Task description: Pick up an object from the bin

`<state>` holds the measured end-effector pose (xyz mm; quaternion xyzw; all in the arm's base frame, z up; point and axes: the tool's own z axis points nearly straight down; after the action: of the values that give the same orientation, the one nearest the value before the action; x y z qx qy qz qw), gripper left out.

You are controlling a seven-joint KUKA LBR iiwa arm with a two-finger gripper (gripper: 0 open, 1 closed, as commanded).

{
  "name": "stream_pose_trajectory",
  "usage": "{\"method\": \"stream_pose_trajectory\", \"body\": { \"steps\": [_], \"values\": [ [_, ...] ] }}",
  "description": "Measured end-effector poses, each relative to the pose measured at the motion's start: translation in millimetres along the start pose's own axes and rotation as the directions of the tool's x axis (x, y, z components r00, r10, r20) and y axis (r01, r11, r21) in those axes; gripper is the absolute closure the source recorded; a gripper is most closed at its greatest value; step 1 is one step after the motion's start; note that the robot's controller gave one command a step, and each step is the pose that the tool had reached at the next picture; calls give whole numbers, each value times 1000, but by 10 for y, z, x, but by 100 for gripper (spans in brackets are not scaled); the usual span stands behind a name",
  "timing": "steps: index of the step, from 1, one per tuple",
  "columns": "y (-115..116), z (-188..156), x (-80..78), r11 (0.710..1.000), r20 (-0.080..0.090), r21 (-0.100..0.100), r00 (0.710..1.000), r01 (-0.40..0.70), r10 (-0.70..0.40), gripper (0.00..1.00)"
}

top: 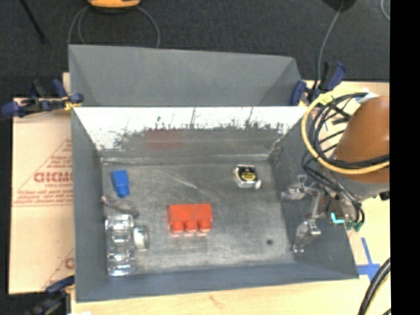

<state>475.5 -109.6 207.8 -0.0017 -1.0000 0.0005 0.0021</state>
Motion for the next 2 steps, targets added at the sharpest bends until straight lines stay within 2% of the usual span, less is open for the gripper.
{"method": "stream_pose_trajectory", "body": {
  "steps": [1, 2],
  "values": [
    [644, 854, -429, 989, 3, -2, 989, 150, -150, 0],
    [1217, 703, -484, 992, 11, -3, 992, 128, -128, 0]
  ]
}}
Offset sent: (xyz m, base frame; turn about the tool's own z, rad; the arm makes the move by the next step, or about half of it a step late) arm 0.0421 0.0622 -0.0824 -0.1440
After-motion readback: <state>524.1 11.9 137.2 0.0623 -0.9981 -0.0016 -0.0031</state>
